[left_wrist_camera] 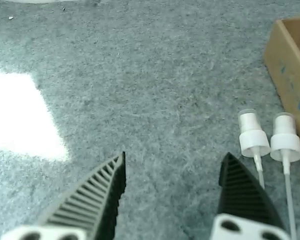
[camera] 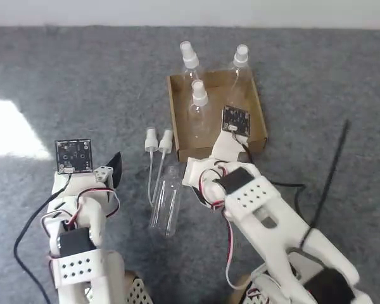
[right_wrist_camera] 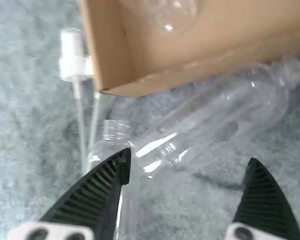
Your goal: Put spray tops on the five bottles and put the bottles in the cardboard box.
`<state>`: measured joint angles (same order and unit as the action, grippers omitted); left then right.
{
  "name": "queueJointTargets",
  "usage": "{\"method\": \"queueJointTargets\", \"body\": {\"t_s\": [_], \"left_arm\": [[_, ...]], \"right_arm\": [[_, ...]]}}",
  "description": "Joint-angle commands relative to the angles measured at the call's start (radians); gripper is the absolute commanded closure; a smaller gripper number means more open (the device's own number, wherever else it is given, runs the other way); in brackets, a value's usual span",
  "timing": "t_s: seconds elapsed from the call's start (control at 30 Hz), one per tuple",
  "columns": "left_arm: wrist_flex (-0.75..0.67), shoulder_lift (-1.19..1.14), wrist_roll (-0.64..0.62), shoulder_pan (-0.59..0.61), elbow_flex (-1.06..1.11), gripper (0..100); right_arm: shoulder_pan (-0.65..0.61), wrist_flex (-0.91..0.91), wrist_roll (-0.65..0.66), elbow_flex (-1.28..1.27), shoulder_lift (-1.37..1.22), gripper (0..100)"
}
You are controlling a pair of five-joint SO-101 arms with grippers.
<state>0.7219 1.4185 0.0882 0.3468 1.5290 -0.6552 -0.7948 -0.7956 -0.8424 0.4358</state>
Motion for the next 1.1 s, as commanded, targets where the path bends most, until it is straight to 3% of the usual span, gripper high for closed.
{"method": "queueJointTargets", "body": {"t_s": [0.0, 0.53, 0.7, 0.93, 1.07], "left_arm": [[-0.025, 0.005, 0.005, -0.002, -0.008, 72], [-0.025, 0.005, 0.005, -0.002, -0.008, 72], [-0.025, 0.005, 0.005, -0.002, -0.008, 72], [-0.025, 0.003, 0.005, -0.002, -0.008, 72], [-0.025, 0.000, 0.005, -0.002, -0.010, 72]], "right_arm": [[0.056, 0.019, -0.060, 0.089, -0.067, 69.6], [0.134, 0.085, -0.081, 0.097, -0.239, 69.7], [0.193, -0.033, -0.068, 0.095, -0.237, 78.6], [0.321, -0.225, 0.175, 0.101, -0.237, 98.1], [0.476, -0.292, 0.334, 0.101, -0.237, 99.3]]}}
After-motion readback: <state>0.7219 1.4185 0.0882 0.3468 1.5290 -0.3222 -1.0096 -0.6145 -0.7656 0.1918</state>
